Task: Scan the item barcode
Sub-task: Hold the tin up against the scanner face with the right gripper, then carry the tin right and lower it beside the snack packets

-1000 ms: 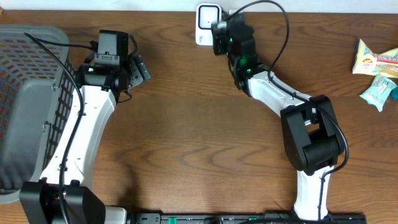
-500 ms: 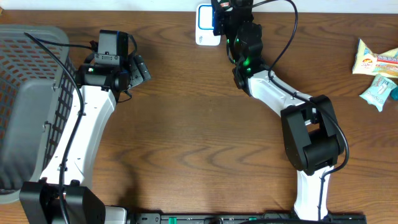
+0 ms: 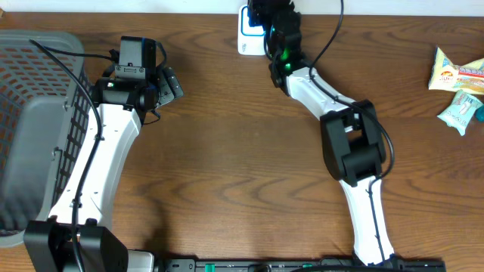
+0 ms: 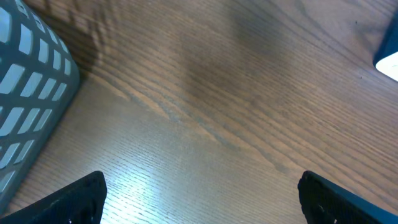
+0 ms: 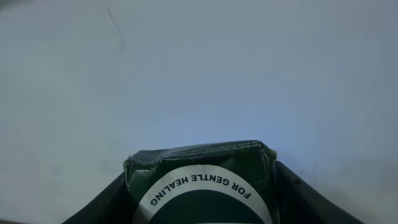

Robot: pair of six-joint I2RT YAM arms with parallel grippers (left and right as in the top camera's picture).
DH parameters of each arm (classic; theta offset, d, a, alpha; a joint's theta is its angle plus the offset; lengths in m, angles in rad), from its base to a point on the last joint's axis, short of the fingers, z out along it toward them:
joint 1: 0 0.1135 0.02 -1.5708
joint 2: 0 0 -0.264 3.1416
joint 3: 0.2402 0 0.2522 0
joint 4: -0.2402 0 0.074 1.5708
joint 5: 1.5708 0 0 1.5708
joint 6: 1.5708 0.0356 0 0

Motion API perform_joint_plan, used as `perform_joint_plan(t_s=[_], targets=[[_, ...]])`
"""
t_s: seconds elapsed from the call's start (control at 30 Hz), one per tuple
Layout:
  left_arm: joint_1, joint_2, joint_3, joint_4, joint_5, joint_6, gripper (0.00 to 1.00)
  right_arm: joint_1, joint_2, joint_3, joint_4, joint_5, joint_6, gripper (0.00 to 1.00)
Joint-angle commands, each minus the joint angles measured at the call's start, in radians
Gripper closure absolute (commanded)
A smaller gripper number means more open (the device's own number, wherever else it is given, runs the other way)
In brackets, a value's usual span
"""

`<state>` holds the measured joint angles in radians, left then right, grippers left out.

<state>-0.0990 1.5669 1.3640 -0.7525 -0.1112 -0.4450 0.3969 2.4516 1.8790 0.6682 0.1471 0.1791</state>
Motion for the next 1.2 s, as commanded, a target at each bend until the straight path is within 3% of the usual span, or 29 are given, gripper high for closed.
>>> perform_joint_plan(t_s=[0.0, 0.9, 1.17], targets=[[0.004, -0.001, -0.005, -0.003, -0.013, -0.002, 0.02, 0.002, 0.035, 0.045, 0.002, 0.013, 0.0, 0.53], [0.004, -0.001, -0.005, -0.003, -0.013, -0.002, 0.02, -0.008, 0.013, 0.044, -0.037, 0.069, 0.0, 0.53], [0.004, -0.001, -0.005, -0.003, -0.013, -0.002, 0.02, -0.083, -0.095, 0.044, -0.206, 0.072, 0.0, 0.52]])
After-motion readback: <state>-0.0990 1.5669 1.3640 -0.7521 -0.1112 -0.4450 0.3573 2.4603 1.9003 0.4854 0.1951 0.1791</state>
